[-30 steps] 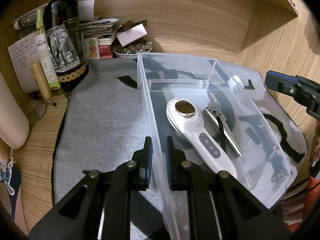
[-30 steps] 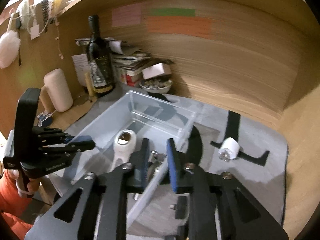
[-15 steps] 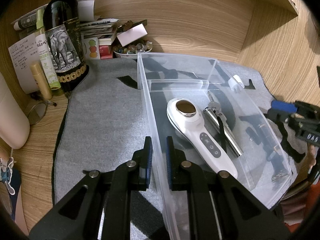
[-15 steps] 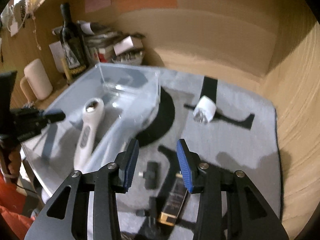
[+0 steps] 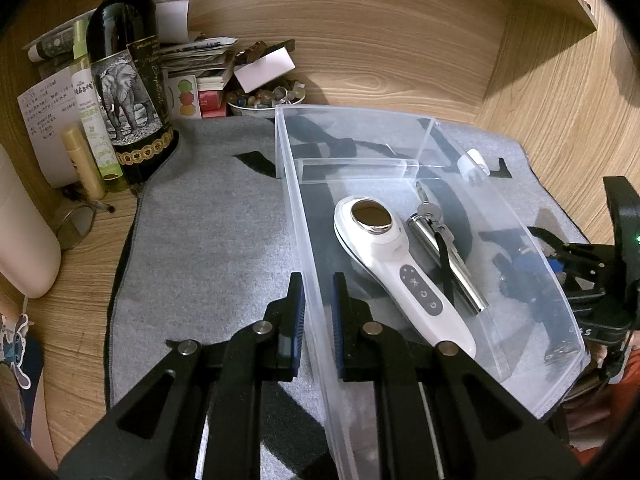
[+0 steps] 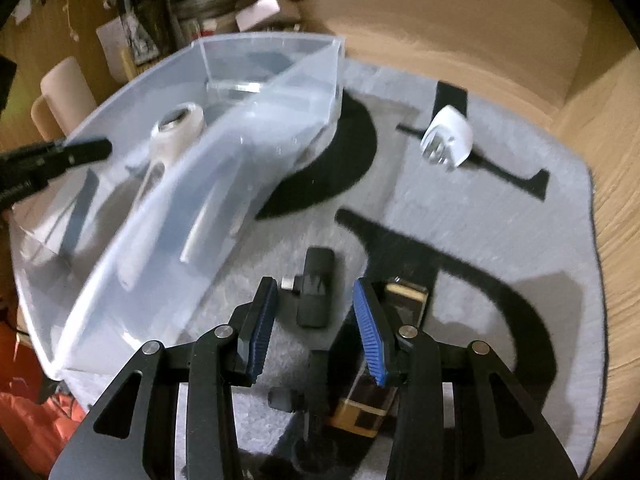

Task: Organize rigid objects
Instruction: 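Move the right gripper to the small black item and grasp it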

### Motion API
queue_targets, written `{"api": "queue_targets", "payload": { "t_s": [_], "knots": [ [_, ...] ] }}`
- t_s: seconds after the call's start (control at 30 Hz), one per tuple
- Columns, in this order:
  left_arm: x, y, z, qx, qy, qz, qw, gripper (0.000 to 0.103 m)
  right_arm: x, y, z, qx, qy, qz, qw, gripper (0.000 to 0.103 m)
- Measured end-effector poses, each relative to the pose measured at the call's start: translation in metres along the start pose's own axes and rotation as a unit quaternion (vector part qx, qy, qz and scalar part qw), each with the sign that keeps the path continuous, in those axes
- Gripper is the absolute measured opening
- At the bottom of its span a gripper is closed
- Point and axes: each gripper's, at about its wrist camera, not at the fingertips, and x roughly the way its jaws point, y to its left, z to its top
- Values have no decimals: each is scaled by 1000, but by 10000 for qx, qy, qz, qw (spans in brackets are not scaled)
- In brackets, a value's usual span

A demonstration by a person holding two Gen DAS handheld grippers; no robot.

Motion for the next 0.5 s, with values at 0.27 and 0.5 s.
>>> {"api": "queue_targets", "payload": {
  "t_s": [0.27, 0.5],
  "knots": [
    [0, 0, 0, 1, 1, 2, 10000, 11, -2, -1, 0, 7, -144, -11, 9999, 24],
    [0, 0, 0, -3, -1, 1, 10000, 11, -13, 0, 4, 57, -347, 12, 9994, 24]
  ]
}}
